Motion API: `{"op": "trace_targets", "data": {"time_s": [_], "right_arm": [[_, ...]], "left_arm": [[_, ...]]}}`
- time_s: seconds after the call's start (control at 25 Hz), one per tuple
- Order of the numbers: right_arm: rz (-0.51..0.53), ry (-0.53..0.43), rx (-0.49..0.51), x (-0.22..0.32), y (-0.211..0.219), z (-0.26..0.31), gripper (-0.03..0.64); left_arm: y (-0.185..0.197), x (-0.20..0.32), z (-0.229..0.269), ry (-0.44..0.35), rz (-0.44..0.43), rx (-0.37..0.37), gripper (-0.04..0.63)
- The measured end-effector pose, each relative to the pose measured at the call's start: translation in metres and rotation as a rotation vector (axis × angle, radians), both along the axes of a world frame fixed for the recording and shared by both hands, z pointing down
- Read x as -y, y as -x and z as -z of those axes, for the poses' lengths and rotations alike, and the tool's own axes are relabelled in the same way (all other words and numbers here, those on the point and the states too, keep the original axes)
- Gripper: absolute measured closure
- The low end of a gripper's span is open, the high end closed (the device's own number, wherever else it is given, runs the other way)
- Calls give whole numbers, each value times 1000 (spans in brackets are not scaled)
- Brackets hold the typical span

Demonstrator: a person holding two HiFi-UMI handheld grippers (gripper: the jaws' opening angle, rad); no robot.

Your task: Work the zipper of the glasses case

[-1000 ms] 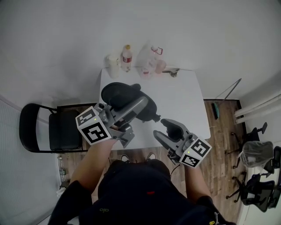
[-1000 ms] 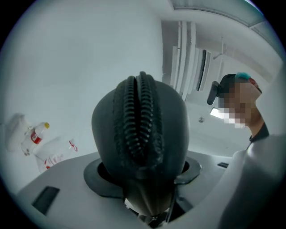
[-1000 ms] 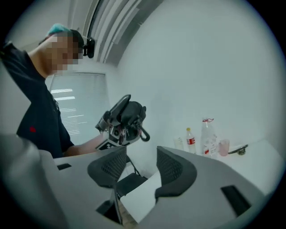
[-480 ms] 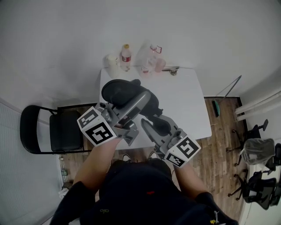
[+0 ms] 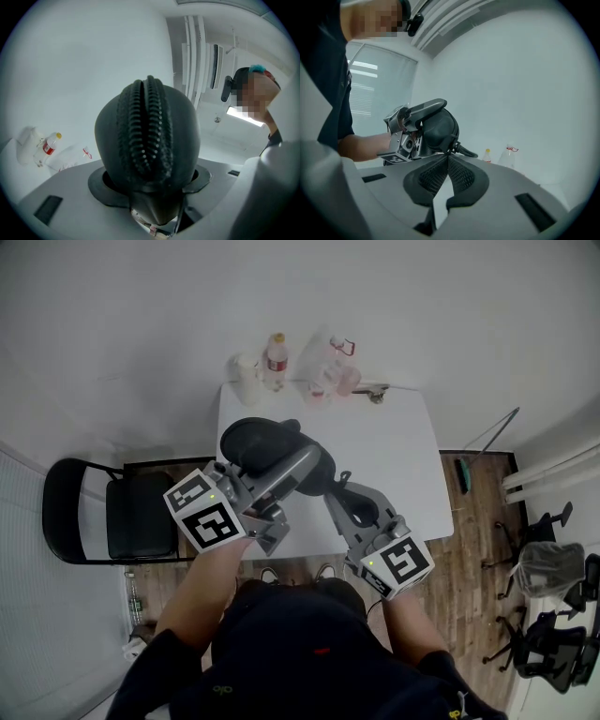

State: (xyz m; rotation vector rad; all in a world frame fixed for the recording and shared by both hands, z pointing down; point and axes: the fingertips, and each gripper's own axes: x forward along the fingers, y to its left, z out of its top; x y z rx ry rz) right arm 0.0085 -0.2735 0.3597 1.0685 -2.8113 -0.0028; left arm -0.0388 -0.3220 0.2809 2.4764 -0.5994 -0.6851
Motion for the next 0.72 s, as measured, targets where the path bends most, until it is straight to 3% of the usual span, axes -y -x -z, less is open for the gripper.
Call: {"op": "trace_targets", "data": {"time_s": [0.16, 0.4, 0.72], "right_arm": [[23, -94, -131, -2, 2, -3, 598], [63, -179, -333, -5, -3, -19, 598], [120, -271, -503, -12, -2, -28, 598]], "left_arm": [[0, -9, -18, 21, -81, 47, 310], [-13, -22, -43, 21, -207, 184, 310], [-27, -41, -71, 49, -355, 295, 310]]}}
